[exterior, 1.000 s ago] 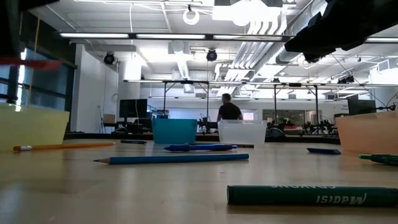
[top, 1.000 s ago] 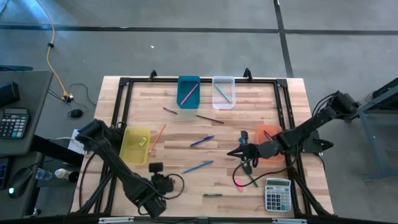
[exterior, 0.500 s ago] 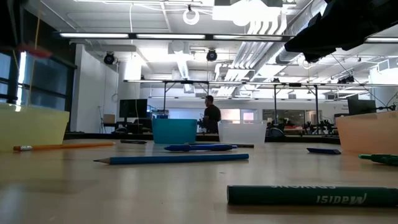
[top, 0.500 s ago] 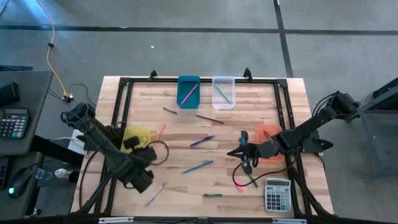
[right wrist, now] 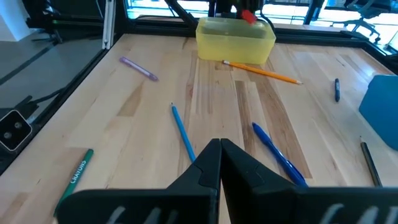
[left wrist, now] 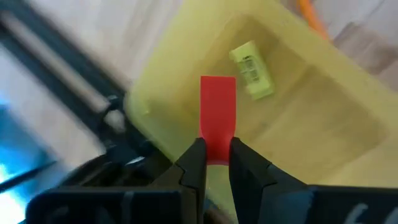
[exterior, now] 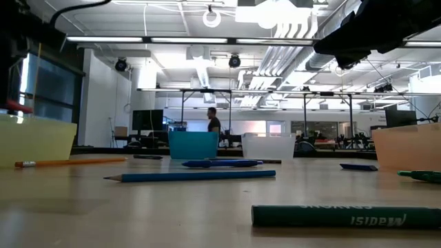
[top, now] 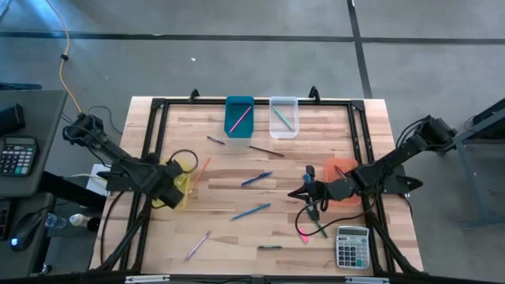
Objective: Sort crayons/erasers/pens/pencils in bins
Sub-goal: Put the red eraser into the yellow bin
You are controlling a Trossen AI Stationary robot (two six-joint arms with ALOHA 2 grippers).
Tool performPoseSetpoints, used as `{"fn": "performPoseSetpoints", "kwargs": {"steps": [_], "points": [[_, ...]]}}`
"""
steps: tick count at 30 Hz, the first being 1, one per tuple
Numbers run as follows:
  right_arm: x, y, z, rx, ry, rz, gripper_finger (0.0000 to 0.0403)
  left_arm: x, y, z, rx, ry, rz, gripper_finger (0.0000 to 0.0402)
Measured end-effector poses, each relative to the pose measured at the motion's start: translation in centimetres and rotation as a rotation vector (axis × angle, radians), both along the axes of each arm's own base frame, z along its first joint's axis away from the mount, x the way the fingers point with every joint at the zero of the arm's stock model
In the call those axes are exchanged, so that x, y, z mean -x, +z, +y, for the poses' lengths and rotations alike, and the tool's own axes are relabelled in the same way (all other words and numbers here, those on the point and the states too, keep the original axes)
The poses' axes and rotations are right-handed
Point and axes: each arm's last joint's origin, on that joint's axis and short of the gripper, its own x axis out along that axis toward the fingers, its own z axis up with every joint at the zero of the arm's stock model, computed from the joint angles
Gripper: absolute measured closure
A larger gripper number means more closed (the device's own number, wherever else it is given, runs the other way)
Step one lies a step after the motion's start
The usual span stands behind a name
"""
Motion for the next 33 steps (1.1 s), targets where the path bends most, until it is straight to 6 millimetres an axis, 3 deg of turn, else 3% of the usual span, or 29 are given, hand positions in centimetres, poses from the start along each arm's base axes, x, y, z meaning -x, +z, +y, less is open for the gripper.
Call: {"fn": "performPoseSetpoints", "kwargs": {"steps": [6, 23, 33], "points": [[0.0, 0.0, 0.0, 0.007, 0.003, -0.004, 0.0403, 0.8, -1.2, 1.4, 0.095, 0.042, -0.12, 0.0362], [0.0, 0.1, 0.0, 0.008, 0.002, -0.006, 0.0403, -0.5, -1.8, 4.8, 0.126, 0.088, -0.049, 0.0362], [0.0, 0.1, 0.0, 0.014, 0.005, -0.007, 0.0403, -0.3, -4.2, 7.1, 0.191, 0.095, -0.049, 0.0363]]}}
